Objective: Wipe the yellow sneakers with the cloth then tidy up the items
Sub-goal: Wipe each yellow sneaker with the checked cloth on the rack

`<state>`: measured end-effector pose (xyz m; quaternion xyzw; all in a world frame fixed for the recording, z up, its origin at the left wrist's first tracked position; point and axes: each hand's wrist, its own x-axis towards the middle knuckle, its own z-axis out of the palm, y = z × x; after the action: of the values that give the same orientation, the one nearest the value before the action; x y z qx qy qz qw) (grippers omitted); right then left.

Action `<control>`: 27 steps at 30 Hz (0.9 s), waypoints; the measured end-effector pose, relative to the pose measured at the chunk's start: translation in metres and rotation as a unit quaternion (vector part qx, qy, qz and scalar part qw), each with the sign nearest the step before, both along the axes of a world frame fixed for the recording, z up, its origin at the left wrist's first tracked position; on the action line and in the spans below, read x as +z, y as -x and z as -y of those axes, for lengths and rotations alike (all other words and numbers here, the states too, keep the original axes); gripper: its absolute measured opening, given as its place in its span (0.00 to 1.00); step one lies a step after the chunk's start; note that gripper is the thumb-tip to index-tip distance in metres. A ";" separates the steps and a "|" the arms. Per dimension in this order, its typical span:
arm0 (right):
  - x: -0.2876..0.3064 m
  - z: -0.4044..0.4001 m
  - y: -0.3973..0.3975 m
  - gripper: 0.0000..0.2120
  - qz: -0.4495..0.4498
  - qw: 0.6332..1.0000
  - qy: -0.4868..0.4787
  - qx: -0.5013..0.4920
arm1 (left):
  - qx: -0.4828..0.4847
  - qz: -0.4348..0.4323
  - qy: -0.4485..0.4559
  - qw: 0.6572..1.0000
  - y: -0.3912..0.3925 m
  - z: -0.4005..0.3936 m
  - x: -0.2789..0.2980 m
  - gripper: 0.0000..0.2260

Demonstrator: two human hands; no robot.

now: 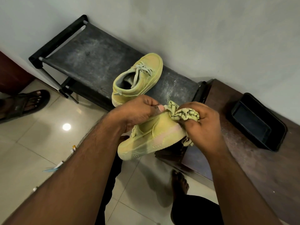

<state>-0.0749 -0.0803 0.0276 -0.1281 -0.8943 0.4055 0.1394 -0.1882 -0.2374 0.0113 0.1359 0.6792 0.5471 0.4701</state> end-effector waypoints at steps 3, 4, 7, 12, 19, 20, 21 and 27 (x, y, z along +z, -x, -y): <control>-0.003 0.000 0.001 0.15 0.028 0.999 0.014 -0.016 | -0.045 -0.006 -0.017 0.999 0.000 0.003 0.003 0.10; -0.002 0.002 -0.001 0.15 0.017 1.000 0.021 -0.012 | -0.045 -0.006 -0.021 0.999 0.001 0.004 0.002 0.09; 0.004 0.003 -0.005 0.11 -0.031 0.995 0.092 0.001 | -0.036 -0.001 -0.021 0.999 0.004 0.008 0.002 0.12; -0.003 0.006 0.002 0.15 0.011 0.996 0.085 -0.012 | -0.053 -0.007 -0.019 0.998 0.004 0.010 0.004 0.13; 0.003 0.003 -0.004 0.11 -0.005 0.990 0.143 -0.004 | -0.033 -0.013 -0.016 0.999 0.005 0.010 0.007 0.23; 0.001 0.004 -0.003 0.13 0.011 0.993 0.120 -0.009 | -0.030 -0.013 -0.022 0.999 0.004 0.008 0.007 0.21; 0.000 0.004 -0.001 0.14 0.024 0.995 0.099 -0.011 | -0.028 -0.013 -0.026 0.999 0.004 0.008 0.006 0.19; 0.011 0.005 -0.011 0.09 -0.050 0.993 0.094 0.046 | -0.004 -0.012 -0.013 1.000 0.005 0.008 0.007 0.24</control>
<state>-0.0637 -0.0852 0.0387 -0.0783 -0.8492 0.4994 0.1527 -0.1934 -0.2452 0.0186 0.1515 0.6771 0.5520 0.4625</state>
